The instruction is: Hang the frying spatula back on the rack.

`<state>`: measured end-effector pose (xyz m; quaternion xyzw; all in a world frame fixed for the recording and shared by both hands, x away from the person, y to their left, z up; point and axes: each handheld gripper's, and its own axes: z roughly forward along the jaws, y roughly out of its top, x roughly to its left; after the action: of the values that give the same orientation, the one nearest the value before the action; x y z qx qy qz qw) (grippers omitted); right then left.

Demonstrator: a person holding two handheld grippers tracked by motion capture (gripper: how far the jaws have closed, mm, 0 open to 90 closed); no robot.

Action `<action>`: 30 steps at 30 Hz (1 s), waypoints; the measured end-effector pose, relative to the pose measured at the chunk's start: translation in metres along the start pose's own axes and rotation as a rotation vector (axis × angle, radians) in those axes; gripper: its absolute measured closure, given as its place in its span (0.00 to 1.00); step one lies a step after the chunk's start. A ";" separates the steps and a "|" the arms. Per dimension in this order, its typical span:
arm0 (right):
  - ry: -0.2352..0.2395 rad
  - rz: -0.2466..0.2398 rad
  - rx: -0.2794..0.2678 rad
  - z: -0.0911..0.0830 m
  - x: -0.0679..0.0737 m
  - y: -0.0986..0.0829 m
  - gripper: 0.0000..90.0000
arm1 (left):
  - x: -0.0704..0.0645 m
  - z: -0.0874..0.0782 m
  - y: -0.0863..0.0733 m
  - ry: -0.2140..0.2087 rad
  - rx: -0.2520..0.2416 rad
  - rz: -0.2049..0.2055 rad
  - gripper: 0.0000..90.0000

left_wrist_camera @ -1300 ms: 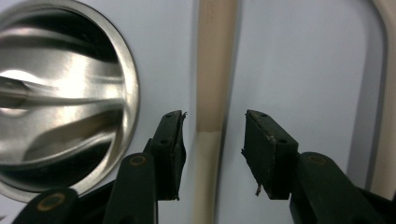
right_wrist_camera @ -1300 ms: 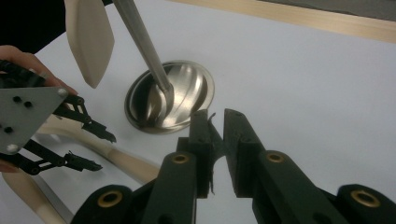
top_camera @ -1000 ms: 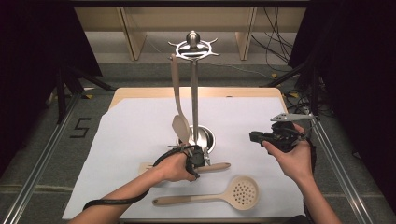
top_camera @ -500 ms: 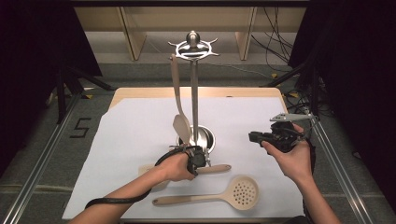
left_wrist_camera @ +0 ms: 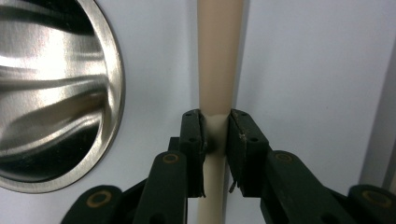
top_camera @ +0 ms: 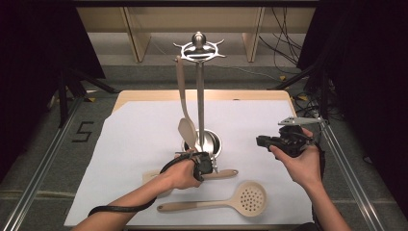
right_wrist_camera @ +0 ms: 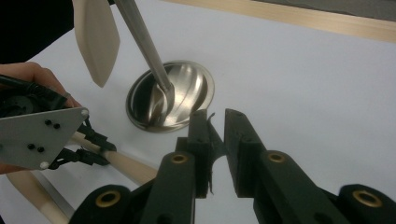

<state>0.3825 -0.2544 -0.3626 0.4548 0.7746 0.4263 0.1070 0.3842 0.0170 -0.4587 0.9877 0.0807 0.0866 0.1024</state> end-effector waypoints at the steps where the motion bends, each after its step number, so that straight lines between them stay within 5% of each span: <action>1: -0.002 0.000 0.002 0.000 0.000 0.000 0.90 | 0.000 0.000 0.001 0.005 0.003 0.015 0.84; 18: 0.008 0.002 0.003 0.000 -0.001 0.000 0.90 | 0.000 0.001 0.004 0.000 0.031 0.033 0.84; 30: -0.015 0.012 -0.029 -0.002 -0.001 0.001 0.90 | 0.000 -0.015 -0.011 0.007 -0.080 -0.006 0.85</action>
<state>0.3823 -0.2568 -0.3610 0.4609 0.7649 0.4345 0.1167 0.3802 0.0307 -0.4468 0.9822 0.0805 0.0931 0.1419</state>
